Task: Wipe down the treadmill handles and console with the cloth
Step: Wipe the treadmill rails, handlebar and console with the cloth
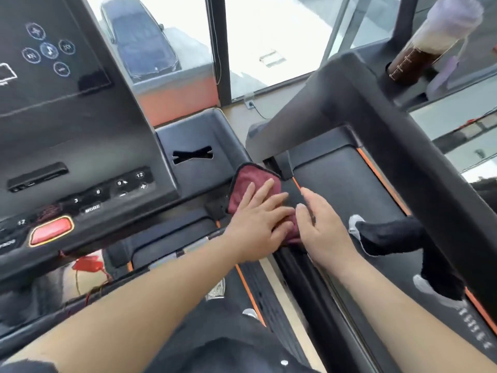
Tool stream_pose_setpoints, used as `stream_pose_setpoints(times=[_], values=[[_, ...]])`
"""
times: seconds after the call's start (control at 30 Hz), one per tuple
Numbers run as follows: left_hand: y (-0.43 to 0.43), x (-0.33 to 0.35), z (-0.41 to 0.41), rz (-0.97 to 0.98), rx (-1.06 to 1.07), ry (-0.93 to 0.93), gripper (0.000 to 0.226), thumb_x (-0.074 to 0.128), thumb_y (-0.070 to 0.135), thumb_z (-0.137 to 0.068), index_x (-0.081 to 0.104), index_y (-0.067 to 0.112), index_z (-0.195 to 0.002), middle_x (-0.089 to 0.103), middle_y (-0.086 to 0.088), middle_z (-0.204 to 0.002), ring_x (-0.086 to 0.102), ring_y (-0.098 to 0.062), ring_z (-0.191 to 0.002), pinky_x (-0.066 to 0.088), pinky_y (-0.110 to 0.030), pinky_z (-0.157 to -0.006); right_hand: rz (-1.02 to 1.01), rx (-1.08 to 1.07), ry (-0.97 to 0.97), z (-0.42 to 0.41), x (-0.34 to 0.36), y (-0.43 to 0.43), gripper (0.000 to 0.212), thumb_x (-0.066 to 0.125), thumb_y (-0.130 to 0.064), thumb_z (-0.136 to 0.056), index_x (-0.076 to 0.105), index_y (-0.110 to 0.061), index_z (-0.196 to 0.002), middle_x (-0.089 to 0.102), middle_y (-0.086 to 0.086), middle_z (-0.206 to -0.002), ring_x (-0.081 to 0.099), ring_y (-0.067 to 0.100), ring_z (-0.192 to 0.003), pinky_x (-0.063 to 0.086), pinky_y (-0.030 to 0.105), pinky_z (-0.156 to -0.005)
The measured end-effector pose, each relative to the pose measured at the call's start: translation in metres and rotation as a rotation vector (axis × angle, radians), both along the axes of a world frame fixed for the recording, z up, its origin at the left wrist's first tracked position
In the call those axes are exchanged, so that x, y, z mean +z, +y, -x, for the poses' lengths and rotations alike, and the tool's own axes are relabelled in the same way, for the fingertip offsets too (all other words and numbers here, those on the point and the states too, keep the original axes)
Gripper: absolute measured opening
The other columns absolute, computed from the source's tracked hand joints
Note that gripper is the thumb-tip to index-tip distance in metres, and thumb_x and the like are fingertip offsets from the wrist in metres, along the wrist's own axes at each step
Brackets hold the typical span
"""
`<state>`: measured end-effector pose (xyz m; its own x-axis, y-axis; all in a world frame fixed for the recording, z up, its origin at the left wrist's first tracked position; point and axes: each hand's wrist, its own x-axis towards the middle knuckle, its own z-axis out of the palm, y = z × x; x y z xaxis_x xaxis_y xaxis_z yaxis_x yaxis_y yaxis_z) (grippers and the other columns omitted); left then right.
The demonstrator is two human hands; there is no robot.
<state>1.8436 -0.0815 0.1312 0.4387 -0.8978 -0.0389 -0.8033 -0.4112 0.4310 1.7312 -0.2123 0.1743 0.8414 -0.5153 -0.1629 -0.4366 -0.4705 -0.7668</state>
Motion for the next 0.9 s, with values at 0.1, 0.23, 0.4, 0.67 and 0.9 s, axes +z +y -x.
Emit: stream_pose_setpoints(times=[0.1,0.23,0.4,0.67,0.9], values=[[0.018,0.024,-0.023,0.222,0.027,0.313,0.031,0.05,0.029,-0.104,0.072,0.022,-0.124,0.062,0.003,-0.143,0.04,-0.012,-0.145,0.02,-0.038,-0.126,0.068,0.112,-0.015,-0.012,-0.005,0.001,0.049,0.045,-0.021,-0.106,0.04,-0.013,-0.154,0.037,0.0,-0.161,0.028,0.009,-0.15,0.022,0.034,-0.125],[0.042,0.046,-0.057,0.394,0.402,0.148,0.019,0.057,0.021,-0.1,0.075,0.016,-0.1,0.074,0.005,-0.095,0.064,-0.014,-0.092,0.053,-0.036,-0.088,0.189,0.332,0.096,-0.049,-0.016,0.026,0.063,0.044,-0.036,-0.106,0.024,-0.011,-0.16,0.019,0.008,-0.168,0.017,0.017,-0.154,0.013,0.027,-0.125],[0.068,0.038,-0.08,0.328,0.401,0.234,0.021,0.055,0.025,-0.101,0.073,0.021,-0.091,0.066,0.011,-0.073,0.061,-0.011,-0.071,0.052,-0.034,-0.07,0.523,0.214,0.366,-0.115,-0.031,0.054,0.079,0.03,-0.053,-0.104,0.002,-0.004,-0.159,0.022,0.019,-0.162,0.047,0.037,-0.13,0.047,0.046,-0.094],[0.07,0.046,-0.13,0.112,0.318,0.228,0.023,0.052,0.029,-0.1,0.072,0.024,-0.11,0.065,0.008,-0.094,0.061,-0.016,-0.093,0.052,-0.036,-0.086,0.404,0.124,0.412,-0.247,-0.026,0.033,0.07,0.012,-0.059,-0.103,0.014,-0.016,-0.158,0.046,0.015,-0.148,0.055,0.038,-0.125,0.041,0.049,-0.094],[0.071,0.052,-0.151,0.13,0.319,0.082,0.026,0.046,0.038,-0.097,0.071,0.029,-0.099,0.062,0.008,-0.089,0.063,-0.018,-0.084,0.055,-0.039,-0.071,0.309,0.228,0.315,-0.213,-0.022,0.033,0.063,0.022,-0.057,-0.103,-0.004,-0.042,-0.159,0.027,-0.005,-0.16,0.048,0.028,-0.133,0.044,0.049,-0.101]])
